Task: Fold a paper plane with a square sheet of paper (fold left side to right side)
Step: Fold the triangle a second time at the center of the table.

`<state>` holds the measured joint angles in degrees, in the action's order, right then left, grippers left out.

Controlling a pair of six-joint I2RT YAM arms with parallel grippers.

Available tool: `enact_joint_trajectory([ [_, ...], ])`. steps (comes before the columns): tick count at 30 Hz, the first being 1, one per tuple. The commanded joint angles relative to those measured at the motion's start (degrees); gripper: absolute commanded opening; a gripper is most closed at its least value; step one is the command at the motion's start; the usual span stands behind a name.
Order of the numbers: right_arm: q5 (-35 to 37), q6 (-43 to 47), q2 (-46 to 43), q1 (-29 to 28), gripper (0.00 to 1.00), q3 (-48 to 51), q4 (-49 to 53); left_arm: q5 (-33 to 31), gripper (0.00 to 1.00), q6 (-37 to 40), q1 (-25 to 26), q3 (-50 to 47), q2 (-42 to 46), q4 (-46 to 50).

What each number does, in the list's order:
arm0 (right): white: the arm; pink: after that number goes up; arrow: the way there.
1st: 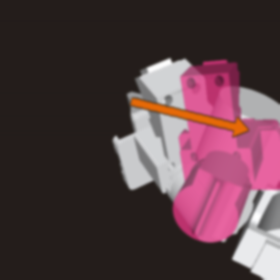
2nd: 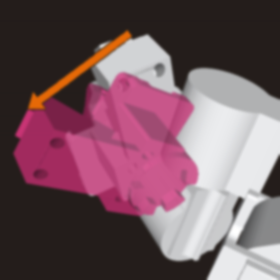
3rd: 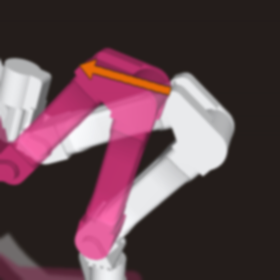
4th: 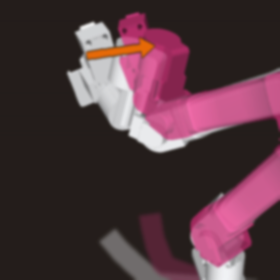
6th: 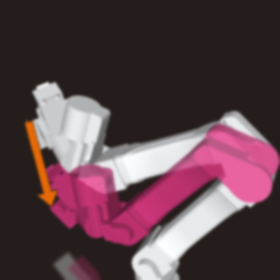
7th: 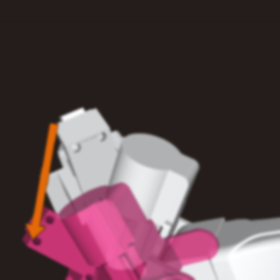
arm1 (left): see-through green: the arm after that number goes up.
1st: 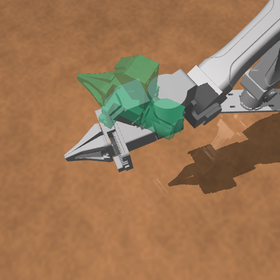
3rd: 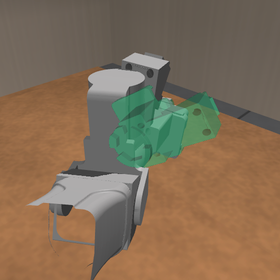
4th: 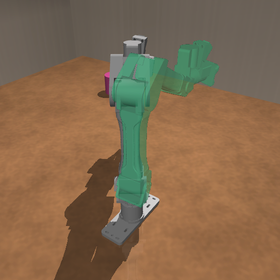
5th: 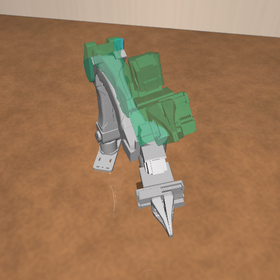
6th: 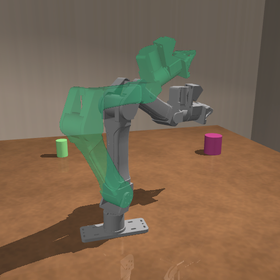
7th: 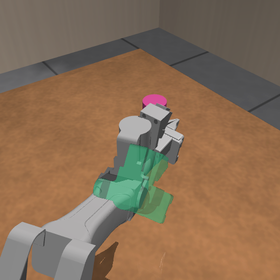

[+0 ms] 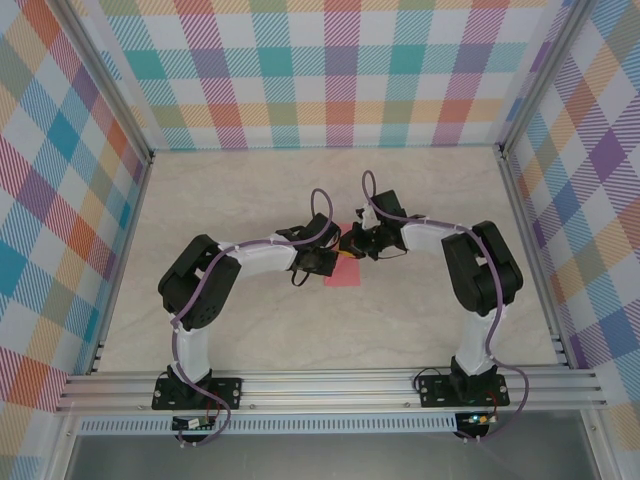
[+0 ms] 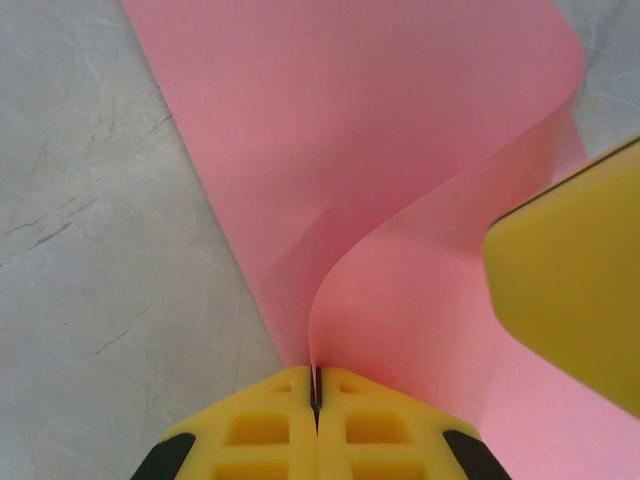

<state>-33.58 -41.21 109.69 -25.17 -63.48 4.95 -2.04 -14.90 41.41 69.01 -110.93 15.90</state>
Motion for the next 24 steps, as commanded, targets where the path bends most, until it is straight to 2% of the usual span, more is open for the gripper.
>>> enact_joint_trajectory([
  [1,-1.23,0.03,1.9,-0.14,0.0,-1.42,-0.24,0.62,0.01,0.91,-0.9,-1.78,-0.29,0.53],
  [24,6.46,7.37,4.92,-0.06,0.01,-3.71,9.33,-0.23,0.01,1.45,-0.97,-1.69,-0.16,0.86],
])
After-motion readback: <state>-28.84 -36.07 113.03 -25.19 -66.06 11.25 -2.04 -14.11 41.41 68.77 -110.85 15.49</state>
